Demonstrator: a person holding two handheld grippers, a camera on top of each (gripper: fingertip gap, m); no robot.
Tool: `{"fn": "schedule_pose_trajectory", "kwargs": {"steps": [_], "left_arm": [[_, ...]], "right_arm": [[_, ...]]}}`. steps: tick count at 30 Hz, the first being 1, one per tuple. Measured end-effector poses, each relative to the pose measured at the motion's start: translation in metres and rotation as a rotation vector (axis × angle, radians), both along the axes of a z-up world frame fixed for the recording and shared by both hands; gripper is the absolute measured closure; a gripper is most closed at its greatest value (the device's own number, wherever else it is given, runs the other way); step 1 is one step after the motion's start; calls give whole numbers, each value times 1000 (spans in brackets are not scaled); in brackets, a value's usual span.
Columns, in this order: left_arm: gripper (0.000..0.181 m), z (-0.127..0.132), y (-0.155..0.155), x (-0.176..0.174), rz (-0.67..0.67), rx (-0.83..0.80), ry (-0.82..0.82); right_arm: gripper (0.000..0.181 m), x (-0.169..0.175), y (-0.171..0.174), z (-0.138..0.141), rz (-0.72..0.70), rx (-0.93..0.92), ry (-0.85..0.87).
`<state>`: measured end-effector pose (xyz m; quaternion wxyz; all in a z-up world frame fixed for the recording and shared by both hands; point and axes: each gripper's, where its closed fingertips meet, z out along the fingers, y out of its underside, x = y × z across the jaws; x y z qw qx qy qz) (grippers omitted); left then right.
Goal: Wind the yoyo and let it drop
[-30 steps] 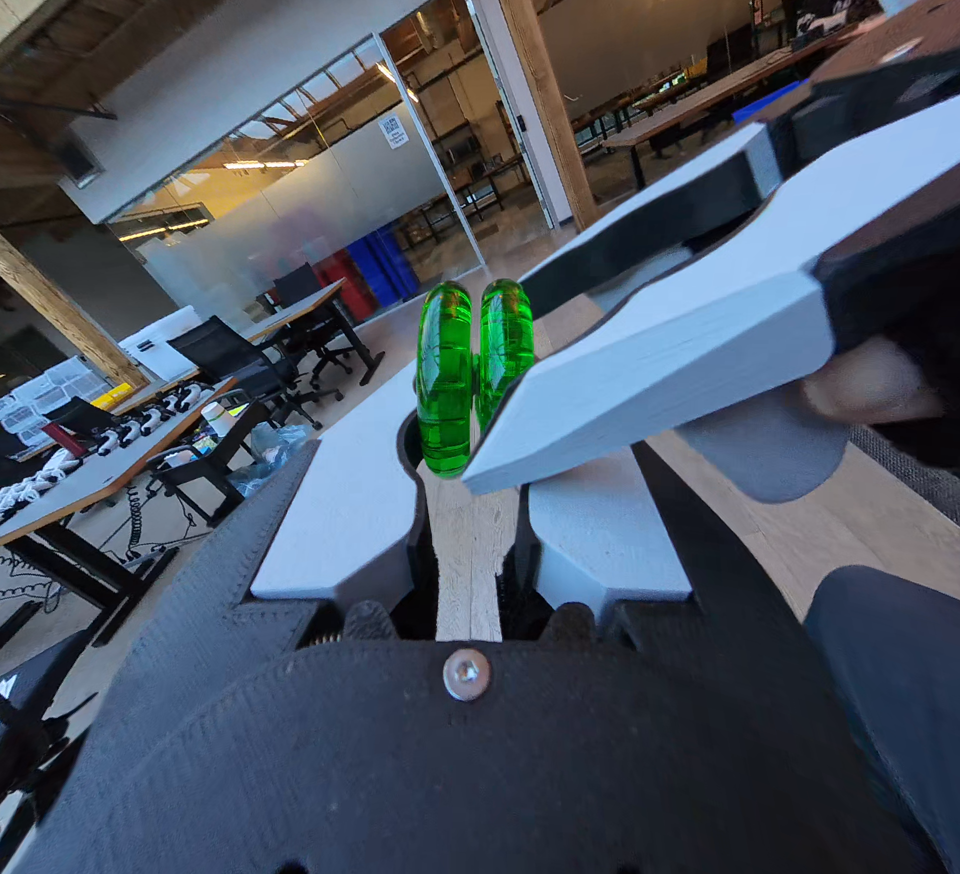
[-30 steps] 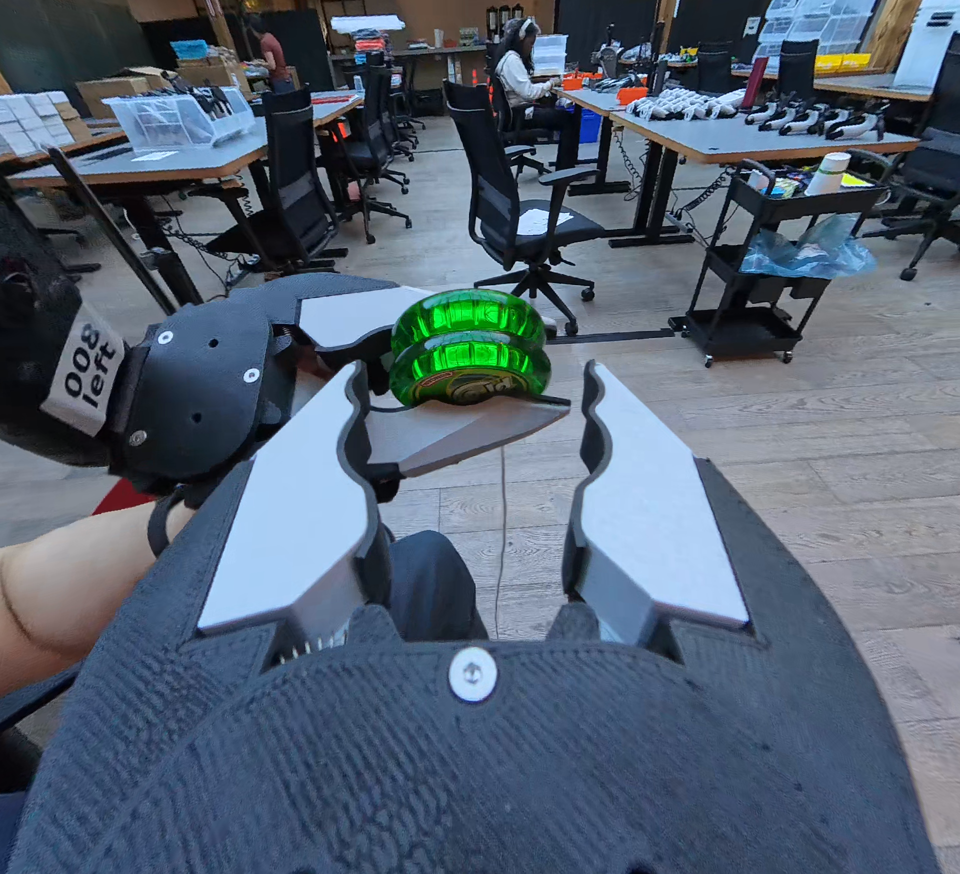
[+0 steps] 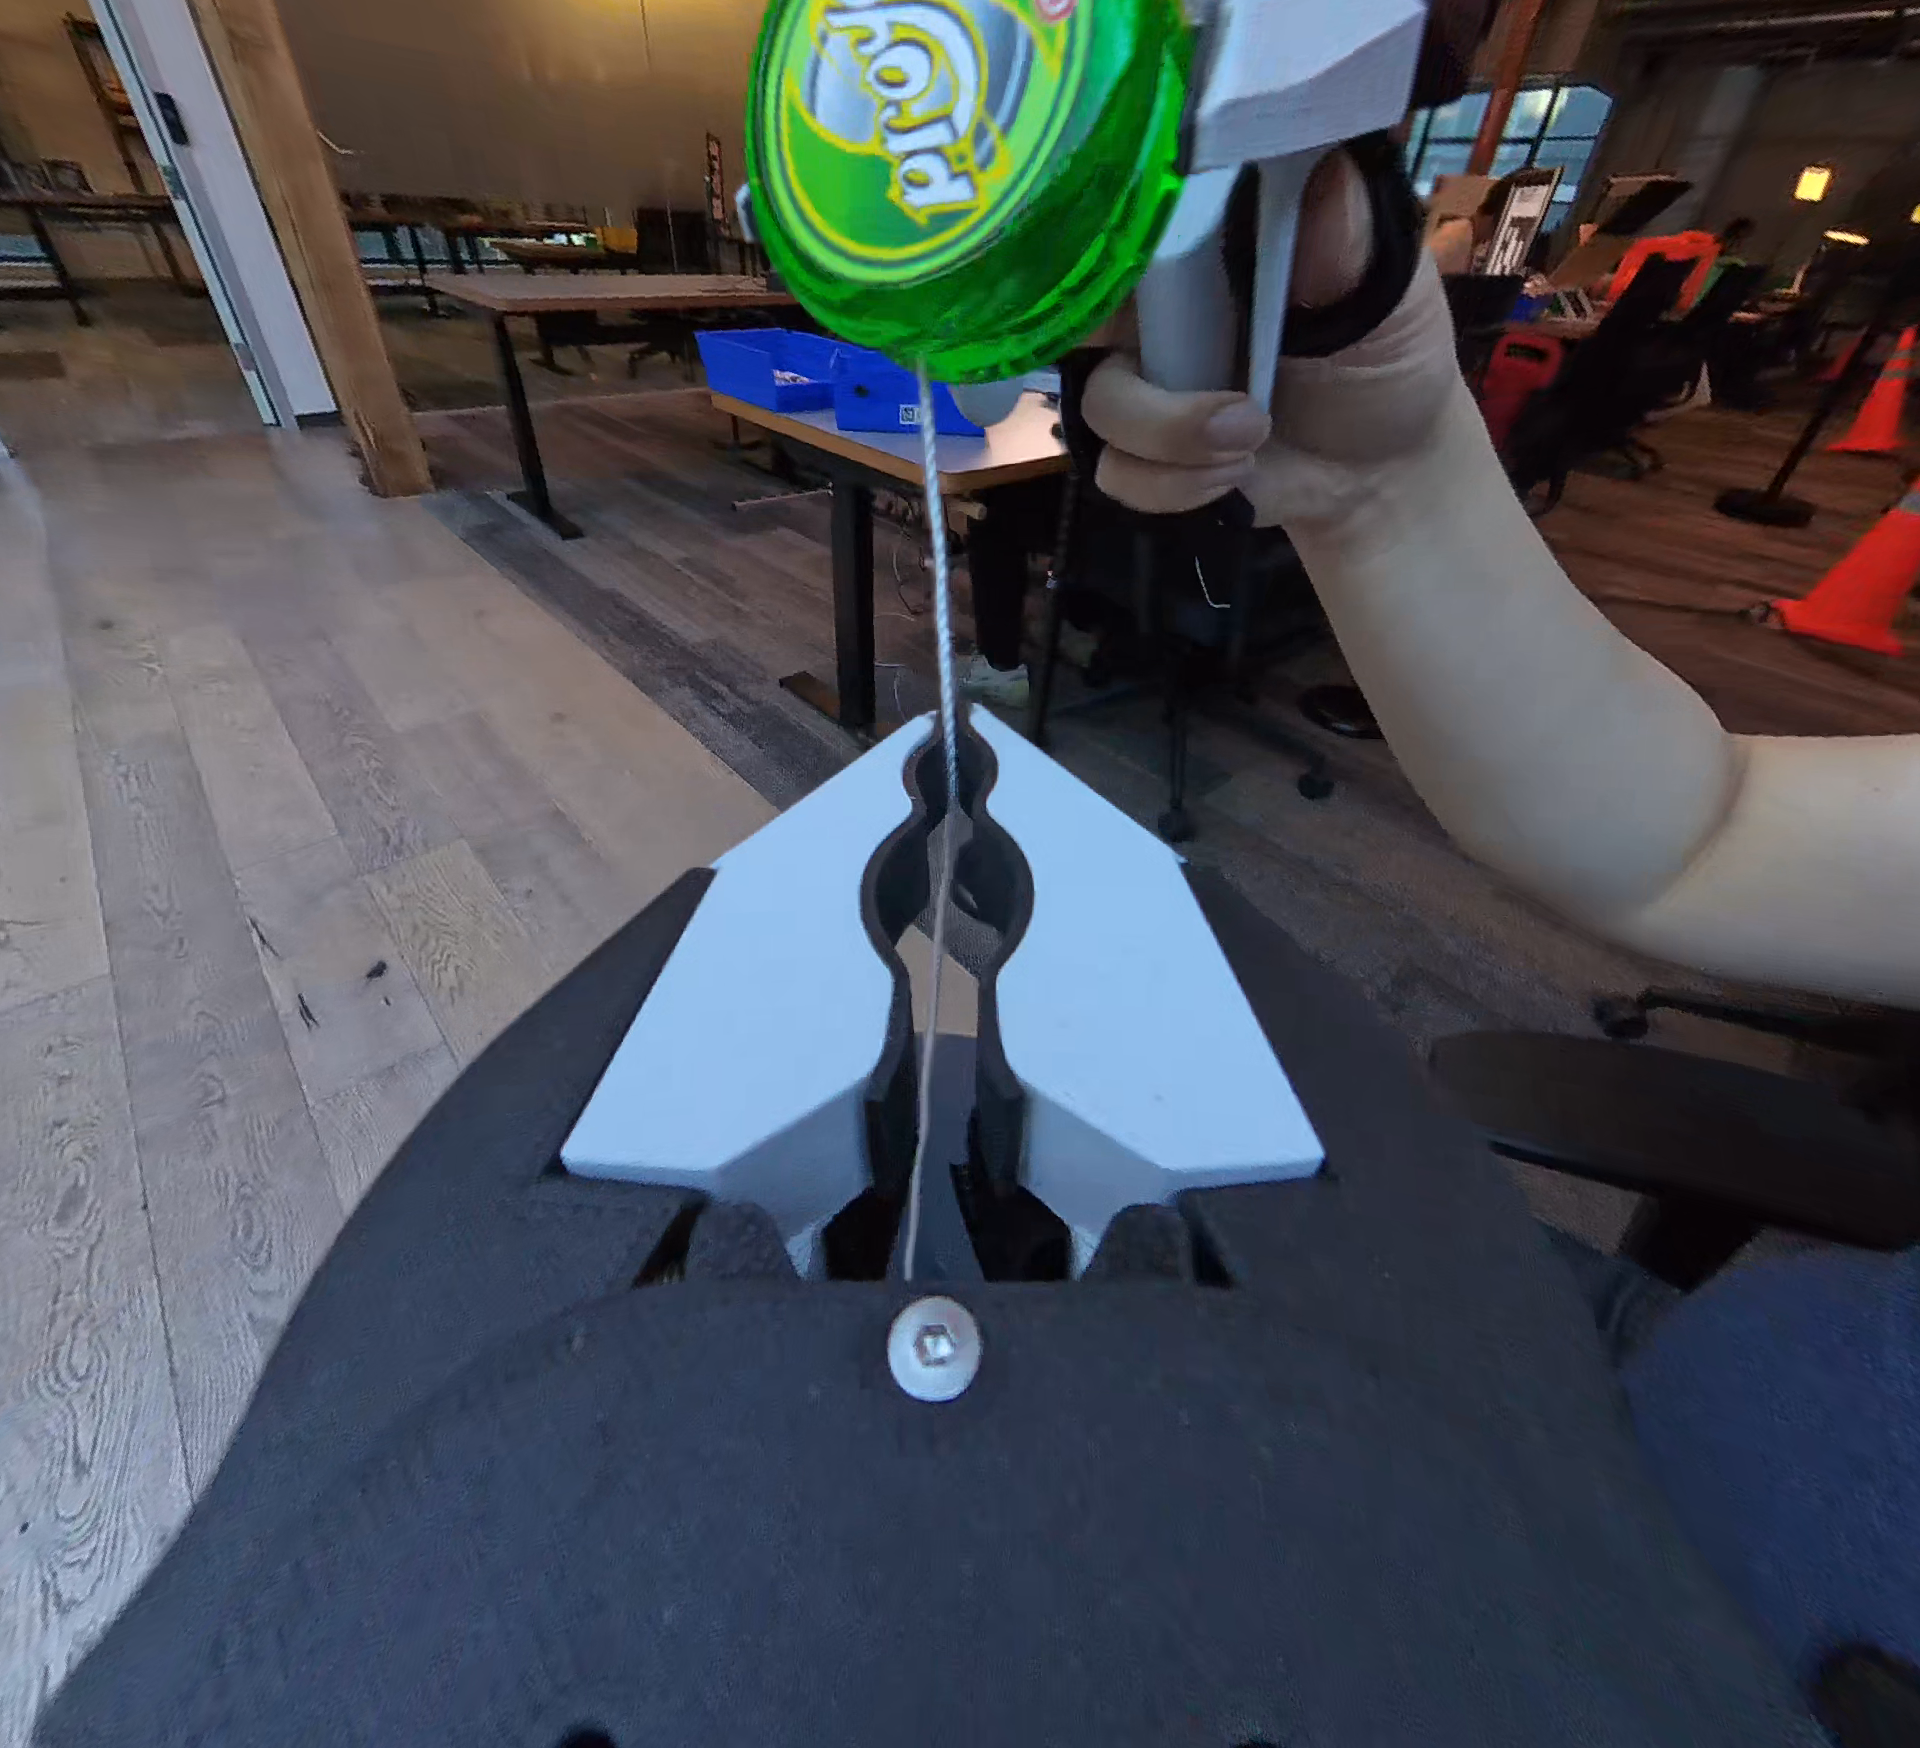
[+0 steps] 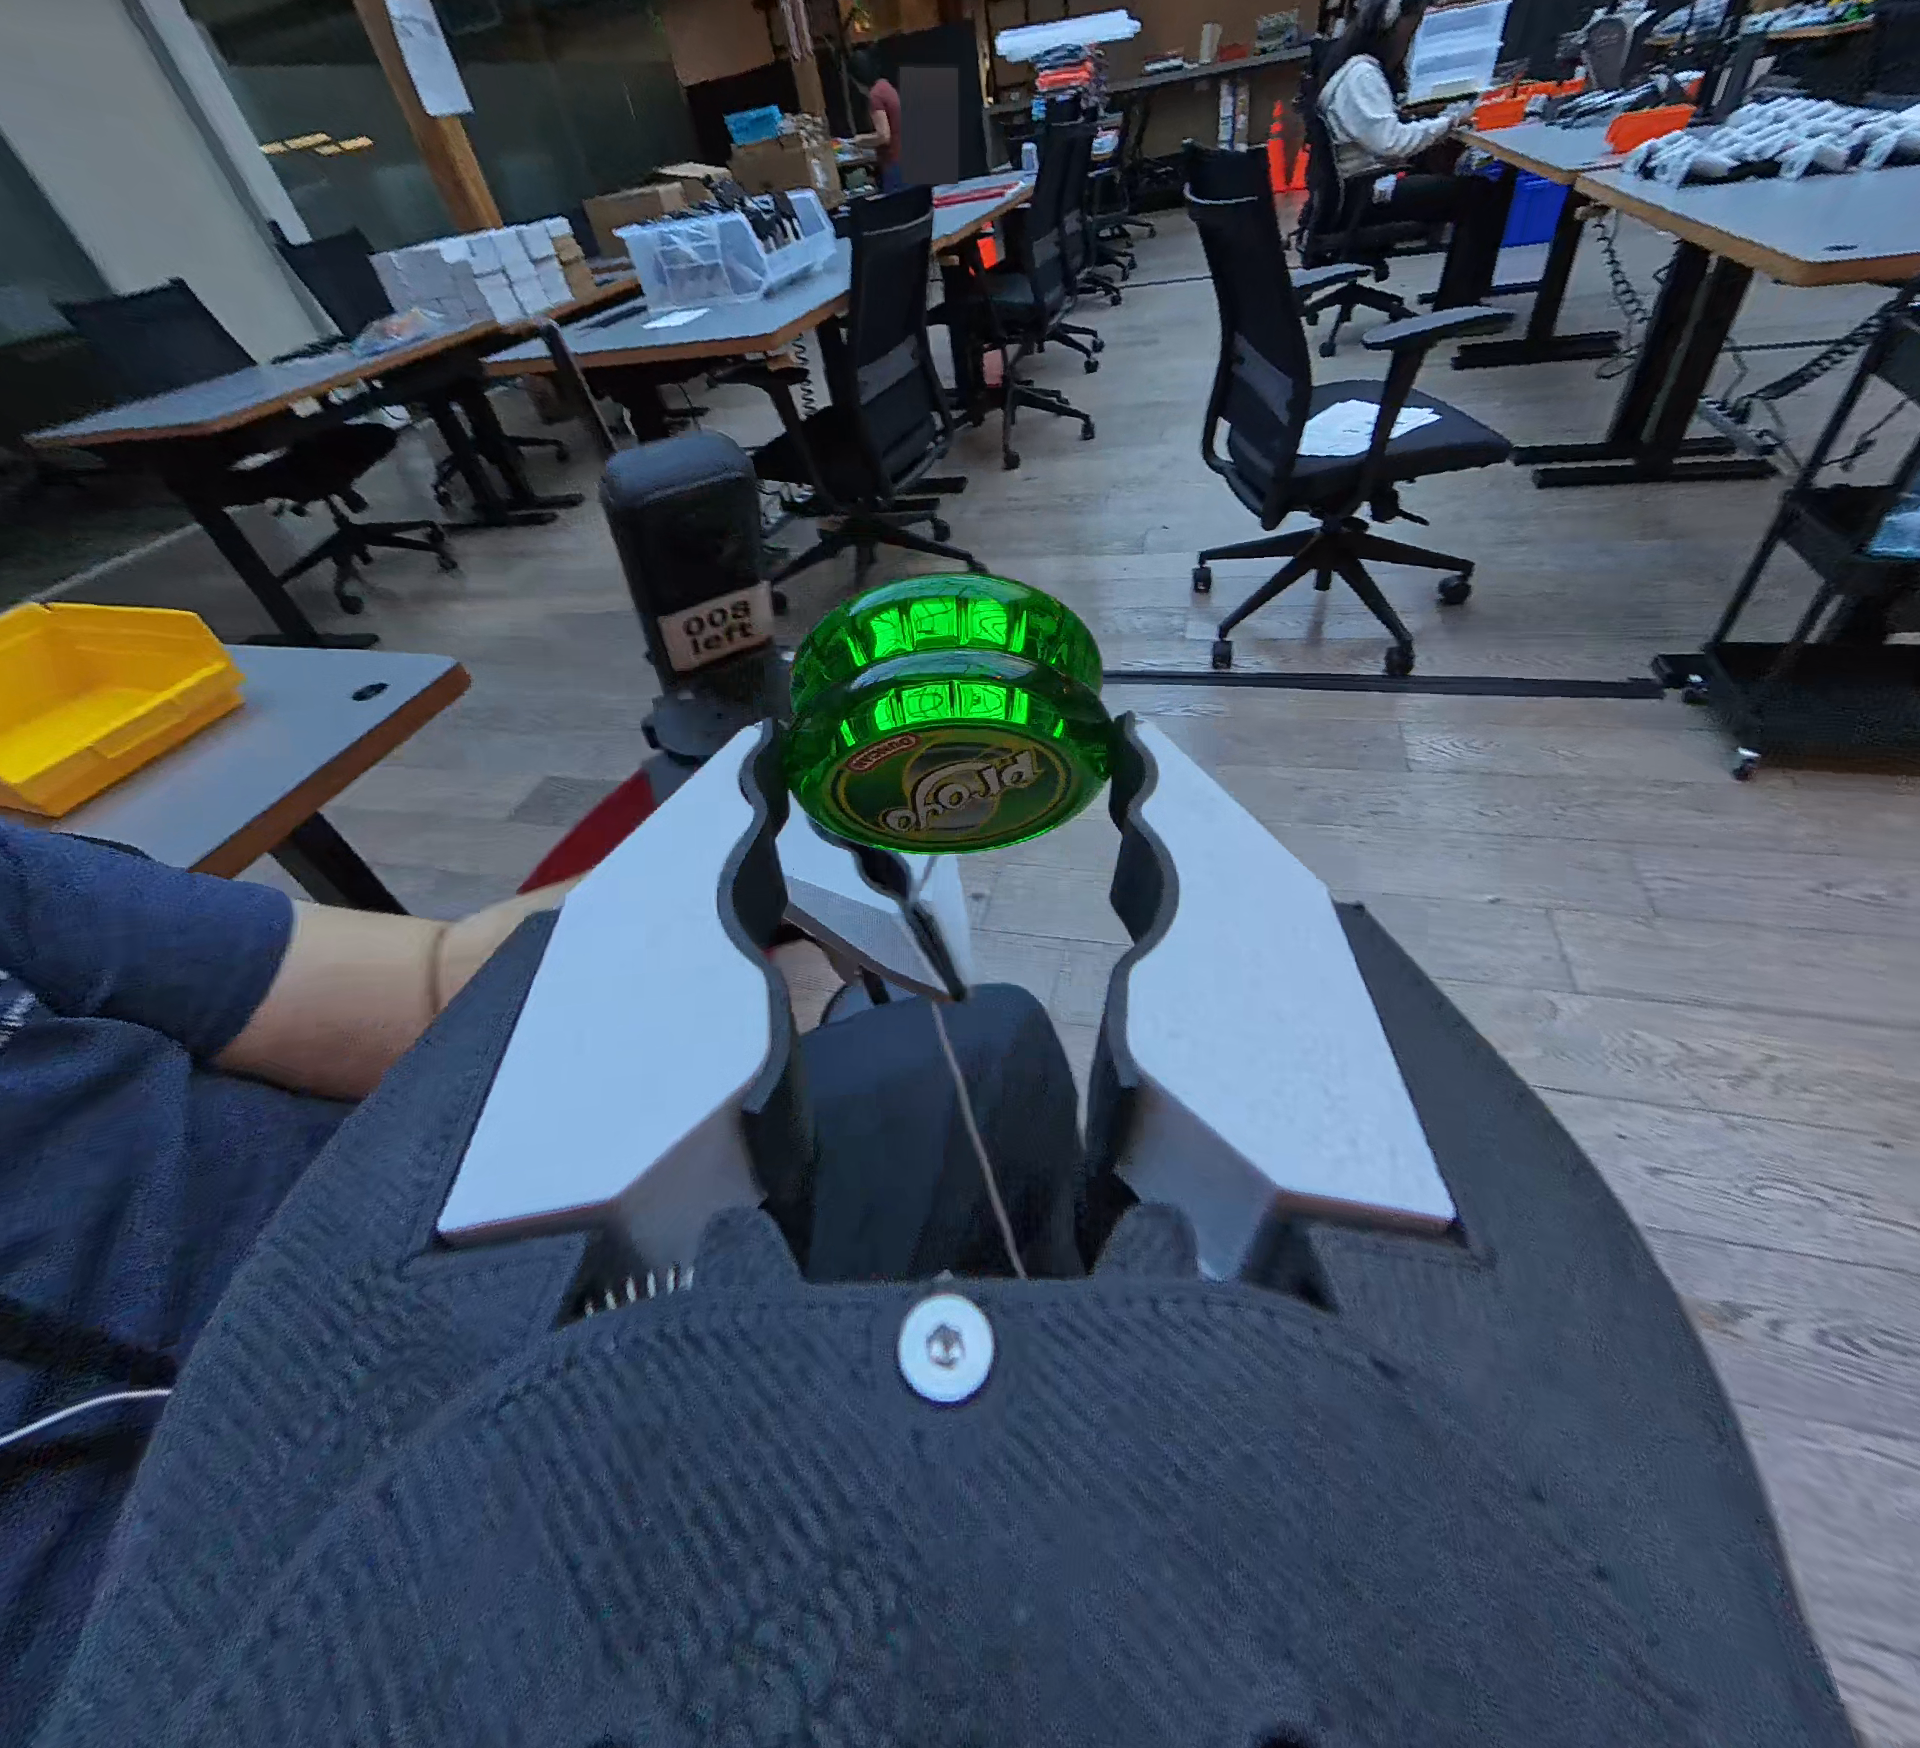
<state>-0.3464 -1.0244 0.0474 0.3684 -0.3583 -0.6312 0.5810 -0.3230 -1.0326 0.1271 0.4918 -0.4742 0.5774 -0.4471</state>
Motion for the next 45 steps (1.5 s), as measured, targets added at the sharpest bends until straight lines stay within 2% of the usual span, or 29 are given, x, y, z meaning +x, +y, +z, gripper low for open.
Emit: {"fn": "schedule_pose_trajectory", "kwargs": {"steps": [3, 6, 11, 16, 20, 23, 27, 31, 38, 42, 45], "left_arm": [[181, -7, 16, -3, -45, -6, -100], [181, -7, 30, -2, -57, -62, -225], [181, -2, 39, 10, -48, -183, -402], [181, 12, 41, 11, -111, -150, -342], [181, 11, 30, 20, -110, -91, -299], [181, 5, 23, 28, -117, -14, -196], [181, -2, 21, 36, -148, 68, -20], [181, -17, 29, 30, -202, 100, 63], [181, -48, 53, 2, -264, 143, 57], [181, -56, 74, -2, -269, 55, -97], [181, -39, 82, 5, -237, -83, -197]], "right_arm": [[120, -12, -14, -18, -98, -104, 90], [120, -17, -18, -43, -111, -174, 192], [120, -7, 8, -86, 52, -184, 308], [121, 13, 38, -115, 183, -234, 362], [120, 24, 51, -114, 228, -211, 273], [120, 23, 66, -98, 273, -211, 145], [120, 14, 64, -79, 229, -225, 31], [120, 7, 64, -67, 192, -251, -39], [121, 1, 51, -51, 67, -332, -92], [120, 0, 38, -68, 39, -334, -15], [120, 1, 40, -89, 89, -301, 59]]}}
